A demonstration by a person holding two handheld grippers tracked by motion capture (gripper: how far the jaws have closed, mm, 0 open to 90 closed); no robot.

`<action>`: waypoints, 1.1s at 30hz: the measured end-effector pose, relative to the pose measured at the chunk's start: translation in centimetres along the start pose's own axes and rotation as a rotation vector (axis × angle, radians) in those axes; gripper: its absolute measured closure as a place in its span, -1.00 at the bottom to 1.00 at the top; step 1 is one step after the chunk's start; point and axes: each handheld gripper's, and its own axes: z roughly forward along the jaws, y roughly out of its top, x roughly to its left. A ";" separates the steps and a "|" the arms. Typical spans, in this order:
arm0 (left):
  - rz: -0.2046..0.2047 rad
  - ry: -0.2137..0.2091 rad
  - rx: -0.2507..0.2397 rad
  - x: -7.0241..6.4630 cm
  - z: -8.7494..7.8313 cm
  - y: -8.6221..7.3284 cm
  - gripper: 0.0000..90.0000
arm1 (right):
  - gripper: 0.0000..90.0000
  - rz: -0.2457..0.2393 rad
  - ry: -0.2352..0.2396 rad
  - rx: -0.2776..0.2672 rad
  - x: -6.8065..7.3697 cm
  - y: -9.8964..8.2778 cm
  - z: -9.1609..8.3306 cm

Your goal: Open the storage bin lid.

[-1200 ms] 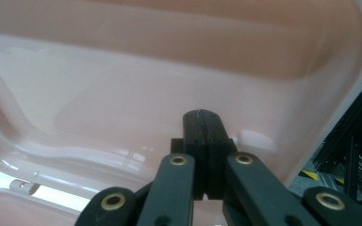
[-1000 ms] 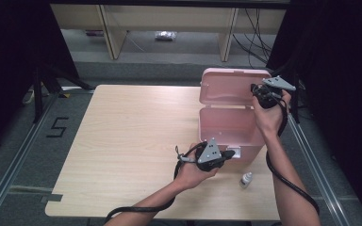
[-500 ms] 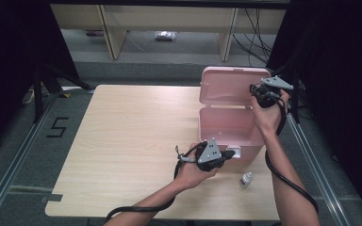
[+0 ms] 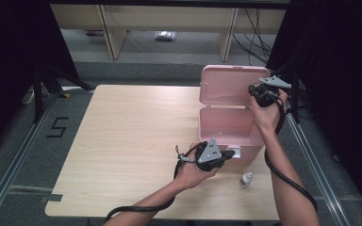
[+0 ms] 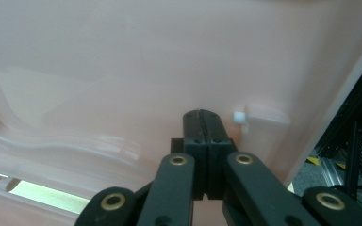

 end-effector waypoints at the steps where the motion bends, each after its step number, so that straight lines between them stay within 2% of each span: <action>1: -0.001 0.000 0.000 0.0 0.0 0.0 0.99 | 1.00 -0.017 0.001 0.006 -0.2 0.0 0.0; 4: 0.000 0.000 0.000 0.0 0.0 0.0 0.99 | 1.00 0.008 0.004 0.017 0.0 0.0 0.2; 5: 0.001 0.000 0.001 0.0 0.0 0.0 0.99 | 1.00 -0.021 0.001 0.014 -0.2 -0.1 0.3; 9: 0.000 0.000 0.000 0.0 0.0 0.0 0.99 | 1.00 0.014 -0.002 0.037 0.0 -0.2 0.4; 12: 0.000 0.000 0.001 0.0 0.0 0.0 0.99 | 1.00 -0.003 0.000 0.036 -0.2 -0.3 0.7; 16: 0.002 0.000 0.002 0.0 0.0 0.0 0.99 | 1.00 0.018 -0.004 0.058 -0.1 -0.4 0.9; 19: 0.001 0.000 0.001 0.0 0.0 0.0 0.99 | 1.00 -0.009 -0.005 0.060 -0.3 -0.4 1.1; 21: 0.002 0.001 -0.002 0.0 0.0 0.0 0.99 | 1.00 0.019 -0.005 0.069 -0.2 -0.5 1.1; 23: 0.002 0.001 -0.002 0.0 0.0 0.0 0.99 | 1.00 0.019 -0.006 0.071 -0.3 -0.5 1.2; 24: 0.003 0.001 0.000 0.0 0.0 0.0 0.99 | 1.00 -0.005 -0.003 0.072 -0.4 -0.5 1.3; 26: 0.002 0.001 -0.002 0.0 0.0 0.0 0.99 | 1.00 0.026 -0.013 0.081 -0.2 -0.5 1.3; 27: 0.001 0.001 -0.003 0.0 0.0 0.0 0.99 | 1.00 0.009 -0.013 0.072 -0.3 -0.6 1.4; 28: 0.001 0.001 -0.003 0.0 0.0 0.0 0.99 | 1.00 0.019 -0.008 0.074 -0.3 -0.5 1.4; 31: 0.002 0.000 0.002 0.0 0.0 0.0 0.99 | 1.00 -0.003 0.004 0.088 -0.4 -0.5 1.5; 33: 0.001 0.000 0.001 0.0 0.0 0.0 0.99 | 1.00 0.022 -0.005 0.091 -0.2 -0.5 1.5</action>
